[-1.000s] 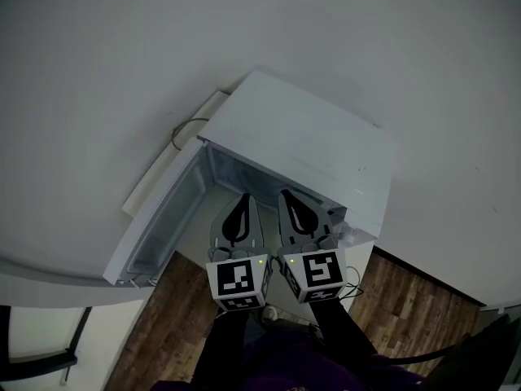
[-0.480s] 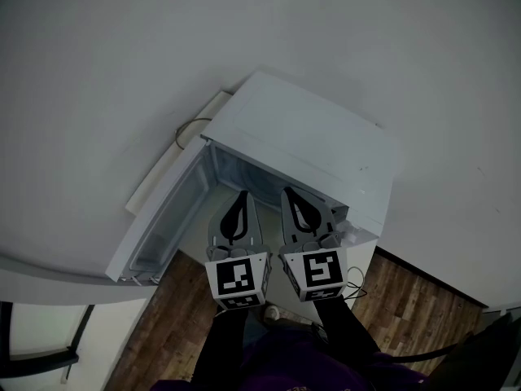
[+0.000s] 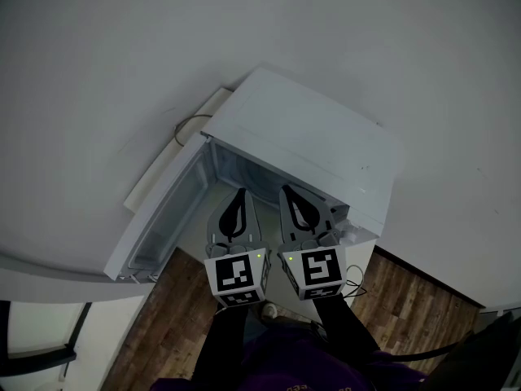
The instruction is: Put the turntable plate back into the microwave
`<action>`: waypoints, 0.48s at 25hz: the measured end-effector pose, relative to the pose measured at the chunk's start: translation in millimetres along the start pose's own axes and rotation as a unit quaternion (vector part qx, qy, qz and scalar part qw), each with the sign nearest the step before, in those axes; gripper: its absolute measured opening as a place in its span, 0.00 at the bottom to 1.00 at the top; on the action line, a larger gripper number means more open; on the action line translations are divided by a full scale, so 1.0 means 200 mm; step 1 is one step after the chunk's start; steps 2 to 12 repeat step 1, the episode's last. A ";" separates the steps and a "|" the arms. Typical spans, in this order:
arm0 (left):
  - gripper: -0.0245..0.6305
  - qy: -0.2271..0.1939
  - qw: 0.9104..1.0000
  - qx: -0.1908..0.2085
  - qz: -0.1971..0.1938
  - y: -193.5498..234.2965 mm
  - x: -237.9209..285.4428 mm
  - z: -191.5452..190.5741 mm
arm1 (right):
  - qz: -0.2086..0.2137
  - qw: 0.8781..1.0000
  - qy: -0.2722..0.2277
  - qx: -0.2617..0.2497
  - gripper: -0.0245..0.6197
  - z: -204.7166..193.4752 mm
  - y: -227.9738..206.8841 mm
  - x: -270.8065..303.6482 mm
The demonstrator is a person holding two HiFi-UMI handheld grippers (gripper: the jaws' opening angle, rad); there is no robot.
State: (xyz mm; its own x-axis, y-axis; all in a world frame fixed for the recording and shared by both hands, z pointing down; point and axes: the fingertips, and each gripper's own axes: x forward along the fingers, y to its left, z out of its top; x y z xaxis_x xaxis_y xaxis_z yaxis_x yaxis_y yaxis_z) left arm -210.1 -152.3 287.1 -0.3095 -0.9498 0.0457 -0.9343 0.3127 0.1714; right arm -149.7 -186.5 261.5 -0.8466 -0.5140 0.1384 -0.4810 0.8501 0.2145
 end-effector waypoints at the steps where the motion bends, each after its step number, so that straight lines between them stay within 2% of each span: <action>1: 0.05 0.000 1.000 -0.001 0.002 0.00 0.00 -0.01 | 0.000 1.000 0.000 0.002 0.05 0.00 0.00 0.00; 12: 0.05 0.000 1.000 -0.001 0.002 0.00 0.00 -0.01 | 0.000 1.000 0.000 0.002 0.05 0.00 0.00 0.00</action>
